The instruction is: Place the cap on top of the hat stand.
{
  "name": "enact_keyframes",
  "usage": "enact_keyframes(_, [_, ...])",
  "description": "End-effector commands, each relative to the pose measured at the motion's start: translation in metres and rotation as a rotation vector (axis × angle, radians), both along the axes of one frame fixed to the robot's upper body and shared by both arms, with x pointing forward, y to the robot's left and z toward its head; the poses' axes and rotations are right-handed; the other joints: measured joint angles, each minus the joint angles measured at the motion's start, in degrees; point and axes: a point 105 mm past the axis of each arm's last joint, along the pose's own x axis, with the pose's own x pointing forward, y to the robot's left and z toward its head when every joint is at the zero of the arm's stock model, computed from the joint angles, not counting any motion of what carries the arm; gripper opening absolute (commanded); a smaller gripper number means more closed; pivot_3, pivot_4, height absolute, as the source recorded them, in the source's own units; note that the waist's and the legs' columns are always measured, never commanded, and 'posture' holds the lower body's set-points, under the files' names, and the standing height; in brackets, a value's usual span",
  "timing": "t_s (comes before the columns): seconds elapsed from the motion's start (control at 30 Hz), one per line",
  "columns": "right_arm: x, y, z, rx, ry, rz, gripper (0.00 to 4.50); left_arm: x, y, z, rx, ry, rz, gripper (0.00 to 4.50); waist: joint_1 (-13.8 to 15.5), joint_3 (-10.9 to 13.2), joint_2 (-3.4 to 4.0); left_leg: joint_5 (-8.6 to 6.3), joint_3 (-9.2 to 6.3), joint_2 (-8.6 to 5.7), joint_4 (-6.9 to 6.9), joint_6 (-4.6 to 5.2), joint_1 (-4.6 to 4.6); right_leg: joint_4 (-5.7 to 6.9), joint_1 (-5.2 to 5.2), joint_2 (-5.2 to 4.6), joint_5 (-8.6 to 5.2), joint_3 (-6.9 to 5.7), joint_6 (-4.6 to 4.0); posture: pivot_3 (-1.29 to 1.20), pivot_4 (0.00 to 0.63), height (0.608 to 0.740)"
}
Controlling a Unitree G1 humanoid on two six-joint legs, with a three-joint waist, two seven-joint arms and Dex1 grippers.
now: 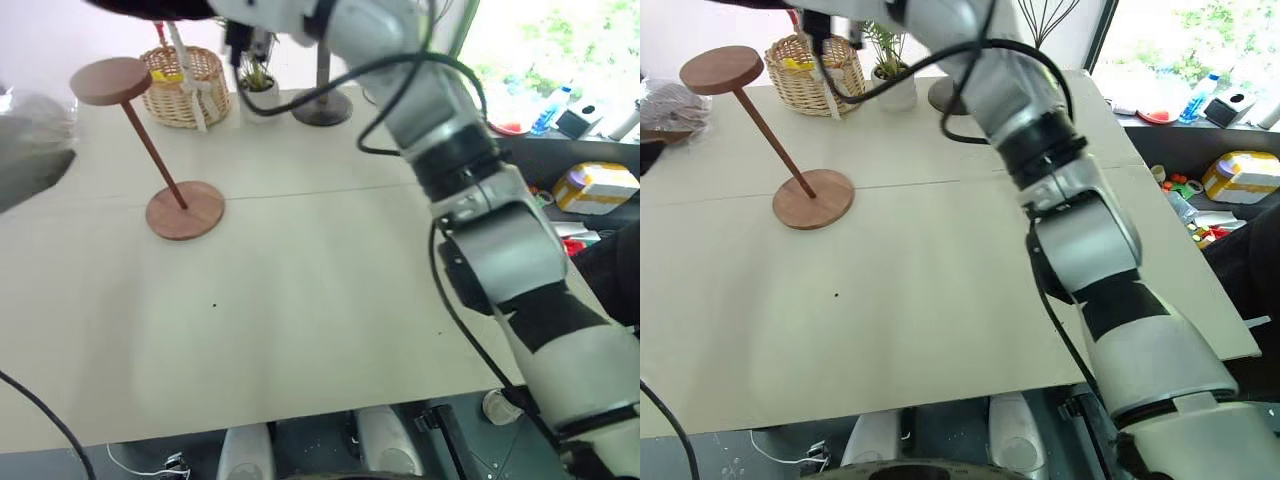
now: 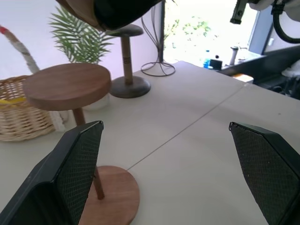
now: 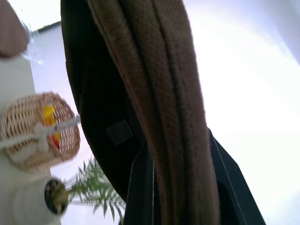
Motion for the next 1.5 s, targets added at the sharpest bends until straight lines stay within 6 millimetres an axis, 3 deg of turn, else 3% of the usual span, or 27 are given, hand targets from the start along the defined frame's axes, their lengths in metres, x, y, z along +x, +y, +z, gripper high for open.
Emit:
enact_keyframes(0.03, [-0.016,0.020,0.021,0.062,-0.037,0.076,0.05,-0.014,0.006,0.016,-0.013,-0.058,0.042,4.50,0.0,0.0,-0.06,0.00,0.00,0.00,-0.01,-0.01,-0.01,0.00,0.00,0.00,0.00,0.00,-0.01,0.00,0.150,0.728])
enact_keyframes(0.17, [-0.023,0.054,0.003,0.030,0.008,0.146,0.05,-0.026,0.021,0.019,-0.012,-0.063,0.120,4.50,-0.4,0.0,-0.09,0.00,0.01,0.01,-0.04,-0.02,0.00,-0.03,-0.03,-0.01,0.00,0.00,-0.02,0.00,0.150,0.728])
enact_keyframes(0.33, [-0.030,0.080,-0.026,-0.015,0.075,0.216,0.05,-0.032,0.032,0.026,-0.029,-0.096,0.174,4.50,-0.6,0.0,-0.09,0.01,-0.02,0.02,-0.12,-0.03,-0.01,-0.02,-0.09,0.01,0.01,-0.03,-0.04,0.00,0.150,0.728])
enact_keyframes(0.43, [-0.026,0.092,-0.055,-0.081,0.113,0.198,0.05,-0.034,0.033,0.028,-0.030,-0.105,0.187,4.50,-0.8,0.0,-0.10,0.00,-0.02,0.02,-0.13,-0.04,-0.01,-0.02,-0.09,0.01,0.01,-0.03,-0.03,0.00,0.150,0.728])
enact_keyframes(0.8, [-0.006,0.091,-0.114,-0.197,0.205,0.121,0.05,-0.028,0.017,0.027,-0.016,-0.118,0.174,4.50,-1.0,0.0,-0.22,0.01,-0.04,0.03,-0.14,-0.07,-0.01,-0.01,-0.09,0.00,0.02,-0.04,-0.05,0.00,0.150,0.728])
enact_keyframes(1.1, [0.000,0.081,-0.105,-0.168,0.206,0.105,0.05,-0.016,0.013,0.027,-0.029,-0.110,0.156,4.50,-1.4,0.0,-0.27,0.02,-0.12,0.02,-0.13,-0.07,0.01,0.00,-0.08,0.03,0.05,-0.05,-0.09,0.00,0.150,0.728])
enact_keyframes(1.2, [-0.001,0.081,-0.102,-0.151,0.208,0.107,1.31,-0.012,0.008,0.028,-0.025,-0.108,0.140,4.50,-1.4,0.0,-0.31,0.02,-0.13,0.02,-0.13,-0.07,0.01,0.00,-0.06,0.03,0.05,-0.06,-0.09,0.00,0.150,0.728])
enact_keyframes(1.4, [-0.005,0.085,-0.095,-0.139,0.198,0.121,4.34,-0.009,0.005,0.031,-0.024,-0.111,0.126,4.50,-1.5,-0.1,-0.42,0.02,-0.12,0.02,-0.15,-0.07,-0.02,0.01,-0.11,0.04,0.06,-0.06,-0.07,0.00,0.150,0.728])
enact_keyframes(1.5, [-0.007,0.083,-0.092,-0.140,0.192,0.142,4.34,-0.009,0.004,0.029,-0.025,-0.108,0.119,4.50,-1.6,-0.1,-0.44,0.02,-0.12,0.02,-0.20,-0.07,-0.02,0.01,-0.14,0.05,0.06,-0.06,-0.06,0.00,0.150,0.728])
